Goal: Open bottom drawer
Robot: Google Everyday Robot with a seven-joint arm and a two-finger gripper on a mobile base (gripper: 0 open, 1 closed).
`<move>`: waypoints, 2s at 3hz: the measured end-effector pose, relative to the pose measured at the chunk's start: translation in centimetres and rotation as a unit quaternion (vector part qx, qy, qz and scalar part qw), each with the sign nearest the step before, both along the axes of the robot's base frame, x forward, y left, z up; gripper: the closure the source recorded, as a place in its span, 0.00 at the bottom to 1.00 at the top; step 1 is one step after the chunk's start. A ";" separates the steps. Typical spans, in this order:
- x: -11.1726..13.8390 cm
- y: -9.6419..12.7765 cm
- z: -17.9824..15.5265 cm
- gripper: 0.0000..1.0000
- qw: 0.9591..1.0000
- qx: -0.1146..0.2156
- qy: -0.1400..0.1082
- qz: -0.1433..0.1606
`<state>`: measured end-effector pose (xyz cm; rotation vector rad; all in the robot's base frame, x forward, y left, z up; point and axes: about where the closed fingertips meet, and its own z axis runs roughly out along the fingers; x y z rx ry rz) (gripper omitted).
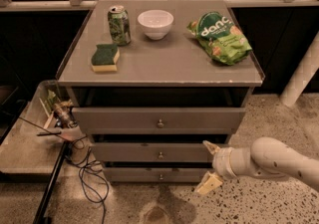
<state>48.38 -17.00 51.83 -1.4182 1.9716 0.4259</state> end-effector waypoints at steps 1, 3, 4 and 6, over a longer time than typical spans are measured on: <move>0.2 0.2 -3.4 0.00 1.000 -0.005 0.005 -0.001; 0.3 -0.2 -10.2 0.00 1.000 0.016 -0.006 -0.003; 0.2 -0.3 -13.1 0.00 1.000 0.027 -0.013 -0.004; -0.4 0.6 -19.1 0.00 0.999 0.025 -0.029 0.021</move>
Offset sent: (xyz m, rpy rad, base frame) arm 0.0053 -0.0033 -0.1132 0.0187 -0.0137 -0.0176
